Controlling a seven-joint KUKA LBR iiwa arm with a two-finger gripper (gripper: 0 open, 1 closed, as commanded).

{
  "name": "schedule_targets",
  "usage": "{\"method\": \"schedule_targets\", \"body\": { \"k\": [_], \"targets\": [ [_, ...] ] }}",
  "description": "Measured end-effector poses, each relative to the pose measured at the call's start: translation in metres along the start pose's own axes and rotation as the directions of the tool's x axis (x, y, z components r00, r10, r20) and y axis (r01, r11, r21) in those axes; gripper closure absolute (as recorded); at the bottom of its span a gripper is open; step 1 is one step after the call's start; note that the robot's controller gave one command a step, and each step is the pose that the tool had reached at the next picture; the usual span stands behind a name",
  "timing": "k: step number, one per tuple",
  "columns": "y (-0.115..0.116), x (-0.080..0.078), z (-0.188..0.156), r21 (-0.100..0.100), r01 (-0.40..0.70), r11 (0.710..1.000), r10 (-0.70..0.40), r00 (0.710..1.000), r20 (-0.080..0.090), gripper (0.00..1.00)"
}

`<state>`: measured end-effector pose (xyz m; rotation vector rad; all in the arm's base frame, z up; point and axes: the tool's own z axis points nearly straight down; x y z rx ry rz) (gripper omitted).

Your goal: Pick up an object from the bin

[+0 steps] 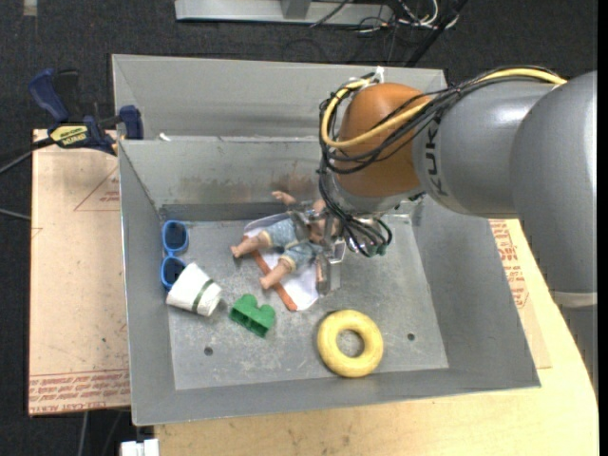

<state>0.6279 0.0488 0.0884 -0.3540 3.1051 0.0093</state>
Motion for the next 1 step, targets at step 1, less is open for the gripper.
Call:
{"method": "schedule_targets", "body": {
  "k": [1],
  "targets": [
    [0.0027,0.0044,0.001,-0.001,0.011,1.0,-0.011,1.0,-0.008,0.0]
  ]
}}
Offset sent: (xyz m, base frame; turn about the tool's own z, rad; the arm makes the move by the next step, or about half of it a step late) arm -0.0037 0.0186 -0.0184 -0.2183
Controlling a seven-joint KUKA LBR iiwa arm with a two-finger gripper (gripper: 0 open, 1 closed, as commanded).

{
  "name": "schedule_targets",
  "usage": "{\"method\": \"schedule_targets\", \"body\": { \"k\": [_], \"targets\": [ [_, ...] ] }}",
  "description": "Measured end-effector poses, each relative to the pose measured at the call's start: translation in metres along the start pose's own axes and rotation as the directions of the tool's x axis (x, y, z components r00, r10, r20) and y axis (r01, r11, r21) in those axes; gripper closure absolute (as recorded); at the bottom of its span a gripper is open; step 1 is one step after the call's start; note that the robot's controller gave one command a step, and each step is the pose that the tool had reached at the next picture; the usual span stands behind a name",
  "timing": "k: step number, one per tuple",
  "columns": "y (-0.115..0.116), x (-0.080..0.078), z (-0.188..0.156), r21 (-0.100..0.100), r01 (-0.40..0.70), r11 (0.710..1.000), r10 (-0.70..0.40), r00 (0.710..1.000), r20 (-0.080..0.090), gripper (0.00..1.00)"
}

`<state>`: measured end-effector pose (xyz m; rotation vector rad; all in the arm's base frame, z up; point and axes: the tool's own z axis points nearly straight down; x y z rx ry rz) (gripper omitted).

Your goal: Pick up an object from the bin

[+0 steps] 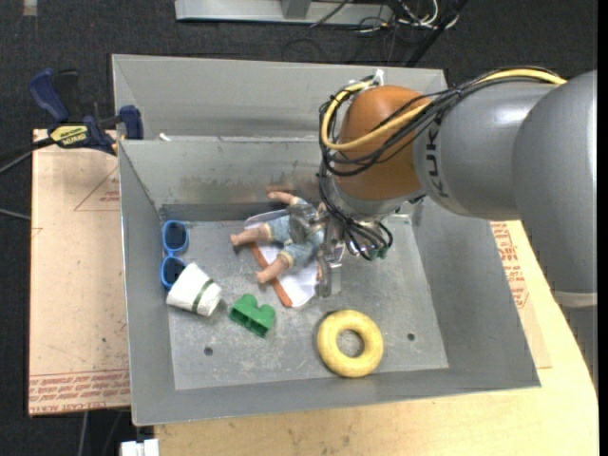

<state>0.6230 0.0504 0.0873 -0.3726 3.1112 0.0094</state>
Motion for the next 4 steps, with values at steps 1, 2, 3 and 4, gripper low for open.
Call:
{"method": "schedule_targets", "body": {
  "k": [1,2,3,4],
  "targets": [
    [0.012,-0.01,0.011,0.011,0.2,0.98,-0.2,0.98,0.02,1.0],
    [0.012,-0.01,0.011,0.011,0.199,0.98,-0.2,0.98,0.02,1.0],
    [0.014,-0.009,-0.026,0.007,0.231,0.973,-0.231,0.973,0.013,1.0],
    [0.014,-0.01,-0.041,0.008,0.239,0.971,-0.239,0.971,0.016,1.0]
  ]
}}
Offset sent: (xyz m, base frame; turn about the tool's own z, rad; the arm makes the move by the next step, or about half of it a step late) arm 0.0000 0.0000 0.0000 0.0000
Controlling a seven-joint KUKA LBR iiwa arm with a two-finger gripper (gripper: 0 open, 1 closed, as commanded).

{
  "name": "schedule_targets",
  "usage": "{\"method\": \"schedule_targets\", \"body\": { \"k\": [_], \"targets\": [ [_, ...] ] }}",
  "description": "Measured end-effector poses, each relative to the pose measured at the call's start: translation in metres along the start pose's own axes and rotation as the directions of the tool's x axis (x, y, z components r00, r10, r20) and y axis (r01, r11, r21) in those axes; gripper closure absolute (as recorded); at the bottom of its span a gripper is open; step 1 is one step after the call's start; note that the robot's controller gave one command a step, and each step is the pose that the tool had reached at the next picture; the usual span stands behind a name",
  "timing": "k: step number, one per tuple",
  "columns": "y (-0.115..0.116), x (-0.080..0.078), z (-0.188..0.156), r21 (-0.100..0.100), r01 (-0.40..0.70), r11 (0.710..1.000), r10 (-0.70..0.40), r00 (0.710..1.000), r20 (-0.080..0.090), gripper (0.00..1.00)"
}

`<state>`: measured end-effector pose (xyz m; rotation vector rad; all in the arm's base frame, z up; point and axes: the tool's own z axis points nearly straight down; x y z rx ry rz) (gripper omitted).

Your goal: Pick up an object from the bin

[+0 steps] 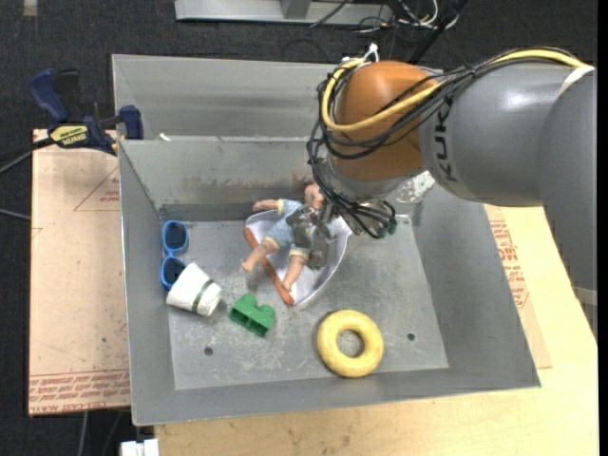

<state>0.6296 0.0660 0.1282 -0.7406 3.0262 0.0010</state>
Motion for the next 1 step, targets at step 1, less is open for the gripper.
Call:
{"method": "schedule_targets", "body": {
  "k": [1],
  "targets": [
    [0.0002,-0.0007,-0.0093,0.003,-0.001,1.0,0.001,1.0,0.005,1.0]
  ]
}}
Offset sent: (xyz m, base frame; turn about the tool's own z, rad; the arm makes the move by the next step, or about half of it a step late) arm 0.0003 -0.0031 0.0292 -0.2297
